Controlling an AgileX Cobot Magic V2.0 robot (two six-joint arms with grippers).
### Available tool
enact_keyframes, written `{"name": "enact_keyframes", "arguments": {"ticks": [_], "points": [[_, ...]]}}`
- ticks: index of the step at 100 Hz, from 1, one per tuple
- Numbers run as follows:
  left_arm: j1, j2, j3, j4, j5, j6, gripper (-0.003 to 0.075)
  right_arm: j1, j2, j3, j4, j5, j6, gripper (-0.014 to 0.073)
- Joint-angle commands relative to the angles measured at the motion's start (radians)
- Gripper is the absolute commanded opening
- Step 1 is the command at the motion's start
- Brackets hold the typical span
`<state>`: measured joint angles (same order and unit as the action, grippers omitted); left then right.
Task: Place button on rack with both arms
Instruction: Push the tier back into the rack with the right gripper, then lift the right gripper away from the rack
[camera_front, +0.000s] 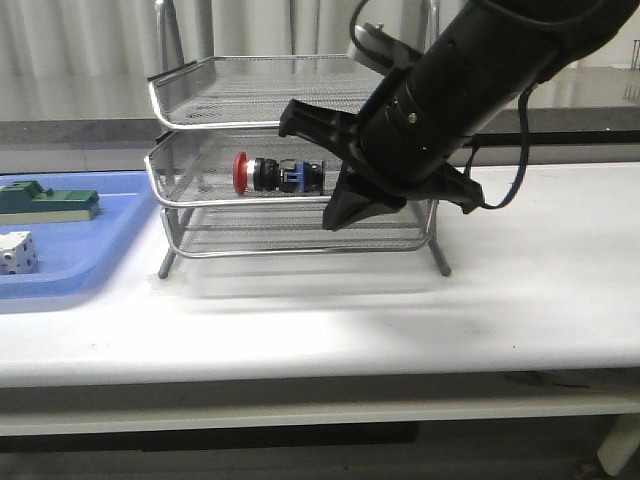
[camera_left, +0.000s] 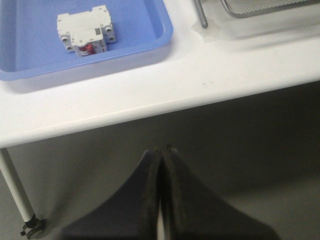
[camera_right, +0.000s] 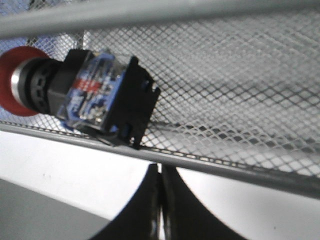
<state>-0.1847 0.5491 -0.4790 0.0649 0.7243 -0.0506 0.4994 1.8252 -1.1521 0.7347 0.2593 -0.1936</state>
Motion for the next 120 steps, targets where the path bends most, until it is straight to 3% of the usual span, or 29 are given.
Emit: {"name": "enact_keyframes", "arguments": {"ticks": [1, 29, 71, 120], "points": [[0.006, -0.001, -0.027, 0.000, -0.066, -0.013, -0.0015, -0.017, -0.031, -0.070, 0.001, -0.053, -0.028, -0.0069], [0.006, -0.001, -0.027, 0.000, -0.066, -0.013, -0.0015, -0.034, 0.004, -0.125, 0.001, -0.041, -0.032, -0.0069], [0.006, -0.001, -0.027, 0.000, -0.066, -0.013, -0.0015, -0.034, -0.023, -0.124, -0.002, 0.132, -0.034, -0.0069], [0.006, -0.001, -0.027, 0.000, -0.066, -0.013, -0.0015, -0.035, -0.266, -0.040, -0.185, 0.250, -0.032, -0.0069]]}}
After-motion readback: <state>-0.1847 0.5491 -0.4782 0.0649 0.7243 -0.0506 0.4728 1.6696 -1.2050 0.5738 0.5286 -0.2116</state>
